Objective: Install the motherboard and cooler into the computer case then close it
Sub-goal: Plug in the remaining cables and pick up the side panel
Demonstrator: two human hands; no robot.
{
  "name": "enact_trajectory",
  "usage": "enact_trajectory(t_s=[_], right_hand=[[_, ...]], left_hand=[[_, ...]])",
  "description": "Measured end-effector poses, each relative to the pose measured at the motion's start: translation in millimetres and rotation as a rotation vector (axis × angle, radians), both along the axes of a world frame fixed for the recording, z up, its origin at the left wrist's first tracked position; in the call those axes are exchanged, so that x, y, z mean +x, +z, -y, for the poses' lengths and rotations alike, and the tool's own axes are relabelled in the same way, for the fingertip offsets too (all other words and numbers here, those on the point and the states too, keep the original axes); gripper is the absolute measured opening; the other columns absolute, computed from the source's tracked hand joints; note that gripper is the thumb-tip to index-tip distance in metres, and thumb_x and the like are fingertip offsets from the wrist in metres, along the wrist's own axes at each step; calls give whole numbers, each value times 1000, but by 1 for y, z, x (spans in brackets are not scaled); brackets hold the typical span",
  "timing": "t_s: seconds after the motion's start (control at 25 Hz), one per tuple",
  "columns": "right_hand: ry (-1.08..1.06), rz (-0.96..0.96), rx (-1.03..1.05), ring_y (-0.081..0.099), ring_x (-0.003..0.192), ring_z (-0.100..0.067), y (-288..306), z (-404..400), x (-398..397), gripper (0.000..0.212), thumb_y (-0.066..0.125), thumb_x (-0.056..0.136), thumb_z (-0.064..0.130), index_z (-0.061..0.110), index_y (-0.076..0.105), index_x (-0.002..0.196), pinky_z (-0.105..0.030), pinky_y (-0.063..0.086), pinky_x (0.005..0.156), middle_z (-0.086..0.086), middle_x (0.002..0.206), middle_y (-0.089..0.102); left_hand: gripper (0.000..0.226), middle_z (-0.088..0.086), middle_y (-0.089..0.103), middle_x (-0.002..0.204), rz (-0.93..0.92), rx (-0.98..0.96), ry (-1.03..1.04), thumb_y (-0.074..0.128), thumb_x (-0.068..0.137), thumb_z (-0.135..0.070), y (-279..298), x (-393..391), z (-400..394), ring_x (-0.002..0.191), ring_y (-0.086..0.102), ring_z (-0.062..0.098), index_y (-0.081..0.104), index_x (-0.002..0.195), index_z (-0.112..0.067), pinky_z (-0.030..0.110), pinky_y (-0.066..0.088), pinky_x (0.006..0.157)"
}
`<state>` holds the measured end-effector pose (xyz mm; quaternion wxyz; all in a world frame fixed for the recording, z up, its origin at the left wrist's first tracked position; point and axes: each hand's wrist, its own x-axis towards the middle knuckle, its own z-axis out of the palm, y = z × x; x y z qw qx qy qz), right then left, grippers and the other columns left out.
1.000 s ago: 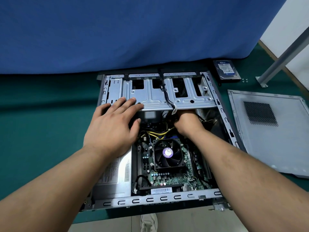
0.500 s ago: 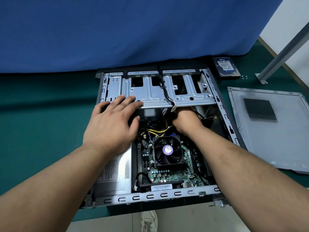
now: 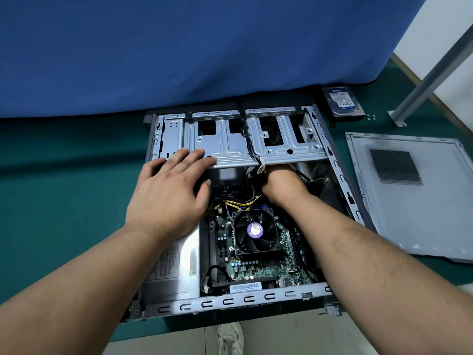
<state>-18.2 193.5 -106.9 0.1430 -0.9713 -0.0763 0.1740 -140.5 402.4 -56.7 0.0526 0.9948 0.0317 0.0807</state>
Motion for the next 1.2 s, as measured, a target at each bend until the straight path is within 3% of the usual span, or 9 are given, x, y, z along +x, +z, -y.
enact_trajectory(t_s=[0.16, 0.4, 0.6, 0.76, 0.84, 0.96, 1.04, 1.12, 1.2], right_hand=[[-8, 1, -7, 66, 99, -38, 1, 0, 0, 20, 62, 93, 14, 7, 68, 111, -32, 44, 75, -19, 105, 66], [-16, -41, -4, 65, 100, -38, 2, -4, -1, 16, 59, 93, 11, 6, 66, 106, -34, 48, 77, -13, 93, 54], [-30, -44, -6, 66, 97, -36, 5, -7, -5, 16, 59, 92, 9, 6, 67, 105, -35, 52, 82, -19, 108, 67], [199, -99, -71, 62, 106, -36, 24, 10, -25, 27, 52, 103, 26, 5, 65, 115, -37, 50, 93, -20, 120, 64], [315, -140, -38, 60, 119, -30, 43, 28, -41, 38, 53, 102, 39, 15, 62, 130, -39, 49, 104, -10, 131, 63], [371, 110, 169, 61, 103, -8, 82, 57, -37, 38, 48, 94, 52, 33, 69, 120, -38, 53, 98, 13, 115, 69], [302, 380, 155, 54, 113, -10, 96, 72, -15, 39, 44, 98, 49, 31, 66, 125, -41, 48, 103, 11, 124, 62], [207, 382, 2, 31, 146, -21, 94, 76, 1, 51, 38, 104, 47, 25, 46, 150, -48, 32, 120, 1, 159, 35], [154, 312, -33, 7, 157, -19, 77, 76, 7, 59, 31, 107, 49, 22, 30, 159, -48, 19, 126, 2, 170, 11]], left_hand=[[52, -23, 40, 158, -1, 1, 0, 30, 97, -53, 0, 0, 0, 151, 26, 1, 41, 148, -46, 37, 20, 121], [52, -23, 40, 158, -9, -13, -1, 30, 97, -53, 0, 0, 0, 151, 26, 1, 42, 147, -46, 37, 19, 121], [53, -23, 40, 158, -17, -18, 5, 29, 96, -53, 0, -1, -1, 151, 25, 1, 41, 147, -46, 37, 19, 121], [54, -22, 39, 159, -35, -23, -1, 28, 96, -53, 2, -1, 0, 151, 25, 1, 40, 148, -47, 38, 18, 121], [55, -22, 39, 159, -51, -22, -3, 27, 96, -53, 3, -3, 0, 152, 24, 2, 40, 149, -47, 38, 19, 121], [55, -21, 38, 160, -72, -40, -12, 28, 96, -53, 7, -3, 2, 152, 23, 2, 40, 149, -46, 38, 19, 121], [55, -22, 36, 160, -85, -39, -14, 27, 96, -53, 11, -4, 3, 152, 21, 0, 40, 150, -46, 36, 18, 120], [55, -23, 35, 161, -78, -37, -16, 28, 97, -53, 11, -6, 3, 152, 20, -1, 39, 150, -47, 34, 17, 120], [54, -24, 35, 161, -67, -37, -15, 29, 97, -53, 7, -7, 2, 152, 20, -2, 40, 150, -47, 34, 19, 120]])
